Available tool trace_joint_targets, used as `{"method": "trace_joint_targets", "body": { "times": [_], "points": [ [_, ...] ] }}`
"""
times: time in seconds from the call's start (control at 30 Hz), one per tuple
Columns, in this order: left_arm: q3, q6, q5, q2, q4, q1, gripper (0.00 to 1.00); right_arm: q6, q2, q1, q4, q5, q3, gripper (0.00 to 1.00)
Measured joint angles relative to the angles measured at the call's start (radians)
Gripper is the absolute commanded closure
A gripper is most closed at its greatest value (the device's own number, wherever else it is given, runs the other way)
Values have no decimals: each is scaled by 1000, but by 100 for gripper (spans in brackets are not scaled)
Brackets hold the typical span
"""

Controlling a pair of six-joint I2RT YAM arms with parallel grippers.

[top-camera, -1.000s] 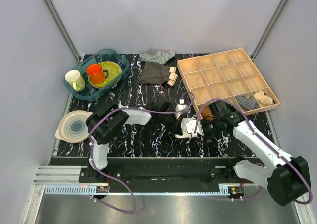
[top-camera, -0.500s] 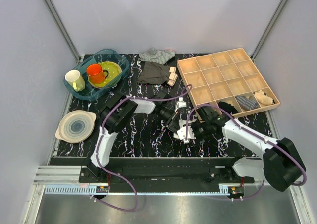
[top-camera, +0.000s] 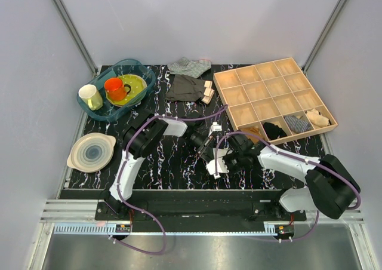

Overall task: Roll the underwear
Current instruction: Roll the underwear to the center of the board.

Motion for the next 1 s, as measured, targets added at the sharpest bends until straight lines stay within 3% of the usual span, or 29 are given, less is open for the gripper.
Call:
{"method": "trace_joint_targets", "body": {
  "times": [0.13,0.27,0.43,0.47,0.5,0.67,0.8,1.0],
  "points": [
    [-25,-44,-11,-10,41,1,76,18,16,12,3,0,0,81],
    [-138,-99,-95,-105,169,-1,60,31,27,13,-3,-1,10,86],
    [-352,-119,-299,-327,372,-1,49,34,34,13,-15,-2,19,89],
    [-392,-118,-346,-370,406,3,43,36,36,13,-17,-2,21,89],
    [-436,-118,-392,-418,452,9,2,37,39,13,-22,-3,25,89],
    [-657,-106,-561,-639,643,39,1,34,66,-5,-58,-28,54,89],
    [-795,-105,-619,-805,794,69,1,21,92,-35,-101,-77,76,89],
    [-935,-246,-709,-886,1051,156,1,16,150,-83,-172,-143,128,89]
  ]
}}
